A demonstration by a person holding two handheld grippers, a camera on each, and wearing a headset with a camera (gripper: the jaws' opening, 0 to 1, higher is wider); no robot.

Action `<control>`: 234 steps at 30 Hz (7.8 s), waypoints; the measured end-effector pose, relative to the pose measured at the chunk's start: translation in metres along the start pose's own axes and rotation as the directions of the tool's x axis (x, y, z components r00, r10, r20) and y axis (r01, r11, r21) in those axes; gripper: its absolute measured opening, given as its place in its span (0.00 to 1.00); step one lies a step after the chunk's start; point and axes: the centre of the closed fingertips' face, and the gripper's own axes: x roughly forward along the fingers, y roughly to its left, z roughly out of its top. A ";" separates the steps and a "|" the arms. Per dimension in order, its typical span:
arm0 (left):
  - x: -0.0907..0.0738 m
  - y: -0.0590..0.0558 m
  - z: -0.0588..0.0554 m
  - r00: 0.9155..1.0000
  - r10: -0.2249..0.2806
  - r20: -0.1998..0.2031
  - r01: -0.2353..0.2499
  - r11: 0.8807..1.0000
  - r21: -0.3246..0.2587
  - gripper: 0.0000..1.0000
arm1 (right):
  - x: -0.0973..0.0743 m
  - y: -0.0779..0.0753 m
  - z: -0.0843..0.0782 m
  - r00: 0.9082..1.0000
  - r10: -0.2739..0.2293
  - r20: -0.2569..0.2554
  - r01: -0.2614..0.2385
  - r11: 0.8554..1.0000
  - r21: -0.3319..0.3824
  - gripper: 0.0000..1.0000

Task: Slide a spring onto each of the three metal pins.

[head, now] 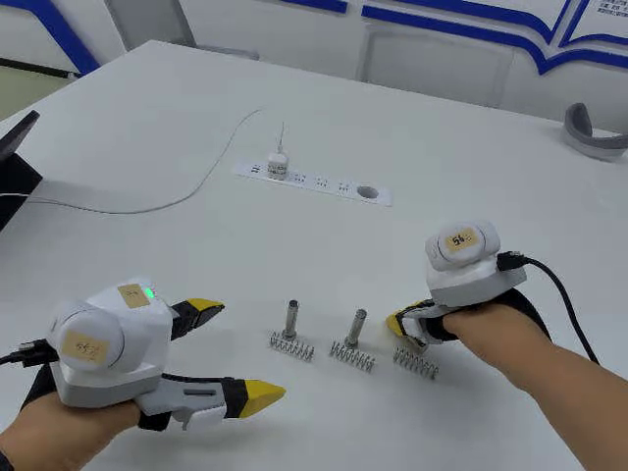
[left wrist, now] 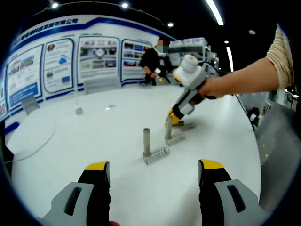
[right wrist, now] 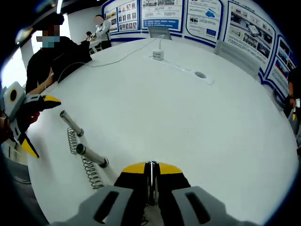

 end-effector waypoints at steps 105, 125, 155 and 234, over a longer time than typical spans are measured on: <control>-0.004 -0.011 0.018 1.000 0.007 0.021 -0.007 0.999 0.037 0.78 | -0.072 0.012 -0.007 0.965 -0.011 0.261 0.021 0.999 -0.034 0.13; -0.003 -0.011 0.018 1.000 -0.001 0.024 0.000 0.999 0.041 0.78 | -0.082 0.008 -0.026 0.967 0.013 0.256 0.008 0.997 -0.079 0.17; -0.002 -0.012 0.014 1.000 -0.009 0.014 0.008 0.999 0.037 0.78 | -0.056 0.021 -0.056 0.976 0.184 0.117 -0.145 0.948 -0.284 0.18; 0.022 -0.086 0.021 0.978 -0.207 0.010 0.205 0.973 0.104 0.52 | -0.091 0.111 -0.040 0.911 0.413 0.019 -0.345 0.786 -0.513 0.12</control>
